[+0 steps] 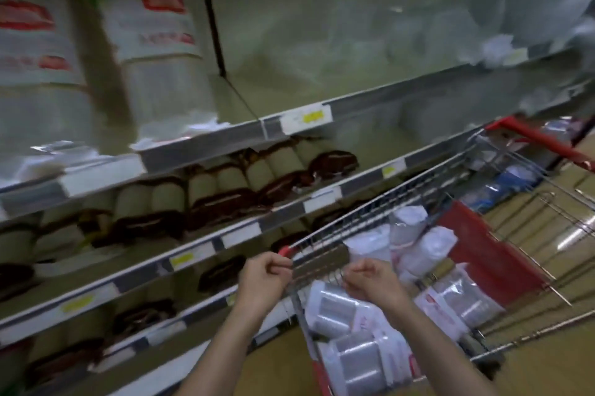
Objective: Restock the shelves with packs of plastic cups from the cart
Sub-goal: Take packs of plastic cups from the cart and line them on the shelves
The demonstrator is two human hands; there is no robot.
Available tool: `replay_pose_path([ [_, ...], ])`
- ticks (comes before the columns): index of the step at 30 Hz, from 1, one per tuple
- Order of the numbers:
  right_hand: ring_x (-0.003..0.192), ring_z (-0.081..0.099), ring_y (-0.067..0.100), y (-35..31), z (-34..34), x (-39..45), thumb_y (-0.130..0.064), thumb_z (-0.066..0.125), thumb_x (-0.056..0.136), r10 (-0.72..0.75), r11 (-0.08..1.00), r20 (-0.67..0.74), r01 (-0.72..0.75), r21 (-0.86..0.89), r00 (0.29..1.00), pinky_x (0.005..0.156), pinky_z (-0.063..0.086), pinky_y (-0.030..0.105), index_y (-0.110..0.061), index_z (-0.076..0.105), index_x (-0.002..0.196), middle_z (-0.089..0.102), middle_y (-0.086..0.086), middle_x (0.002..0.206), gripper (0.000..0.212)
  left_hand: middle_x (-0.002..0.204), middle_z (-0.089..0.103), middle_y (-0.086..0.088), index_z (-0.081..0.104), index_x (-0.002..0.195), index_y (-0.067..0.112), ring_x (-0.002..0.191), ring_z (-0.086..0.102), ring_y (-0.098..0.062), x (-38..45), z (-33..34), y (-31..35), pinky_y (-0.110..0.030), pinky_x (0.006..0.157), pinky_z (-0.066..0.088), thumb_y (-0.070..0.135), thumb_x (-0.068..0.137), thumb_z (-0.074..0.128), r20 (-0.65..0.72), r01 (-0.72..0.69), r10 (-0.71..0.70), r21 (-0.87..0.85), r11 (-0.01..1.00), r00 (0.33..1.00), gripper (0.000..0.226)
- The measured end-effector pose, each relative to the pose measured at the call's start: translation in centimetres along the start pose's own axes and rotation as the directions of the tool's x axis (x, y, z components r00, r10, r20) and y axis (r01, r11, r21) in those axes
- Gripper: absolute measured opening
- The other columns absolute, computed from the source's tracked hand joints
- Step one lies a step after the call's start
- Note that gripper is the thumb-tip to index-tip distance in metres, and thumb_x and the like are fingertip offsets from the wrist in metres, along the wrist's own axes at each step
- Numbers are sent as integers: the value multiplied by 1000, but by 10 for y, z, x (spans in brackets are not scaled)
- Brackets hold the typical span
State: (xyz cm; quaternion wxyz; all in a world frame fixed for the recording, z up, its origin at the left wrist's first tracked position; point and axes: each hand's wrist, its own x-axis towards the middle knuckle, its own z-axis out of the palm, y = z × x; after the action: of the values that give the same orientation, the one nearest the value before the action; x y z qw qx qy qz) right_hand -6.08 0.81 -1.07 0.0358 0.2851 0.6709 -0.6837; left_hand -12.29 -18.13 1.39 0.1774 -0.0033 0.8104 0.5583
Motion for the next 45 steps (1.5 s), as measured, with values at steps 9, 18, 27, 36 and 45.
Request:
replay_pose_path([
  [9,52,51,14,97,-108,50,5,59,85,457,884,-27,-450,125,889,50,45,23,-10,51,70,49,6,61,23,71,58,-6,61,85,6,64,56,-18,9,122,-51,-28,58,47,-4,85,57,157,334,-344,91,938,926,10],
  [18,120,50,29,161,-90,117,-8,59,85,295,182,347,304,-935,890,98,44,39,-6,44,128,52,15,127,46,105,67,-10,64,101,7,93,64,-21,17,137,-79,-24,70,50,10,86,64,194,380,-416,196,904,889,15],
  [27,130,35,29,205,-73,137,-25,71,77,387,-147,249,326,-934,888,108,32,47,-13,43,136,40,12,137,67,78,63,2,63,91,5,67,62,-4,21,132,-80,-15,65,50,-2,83,63,201,323,-342,125,938,918,11],
  [36,118,52,27,55,-68,105,-25,80,65,353,-58,531,584,-810,770,99,39,42,-16,43,130,55,6,127,75,132,48,-1,30,142,20,117,49,-18,22,134,-59,-28,93,45,42,69,76,449,-228,-187,718,658,874,89],
  [45,146,7,31,-77,-83,50,-49,79,62,-419,419,158,344,-840,894,117,14,54,-29,6,150,8,3,159,115,99,63,4,50,106,22,88,63,-14,9,66,27,-33,78,54,34,53,81,78,16,-51,394,919,996,63],
])
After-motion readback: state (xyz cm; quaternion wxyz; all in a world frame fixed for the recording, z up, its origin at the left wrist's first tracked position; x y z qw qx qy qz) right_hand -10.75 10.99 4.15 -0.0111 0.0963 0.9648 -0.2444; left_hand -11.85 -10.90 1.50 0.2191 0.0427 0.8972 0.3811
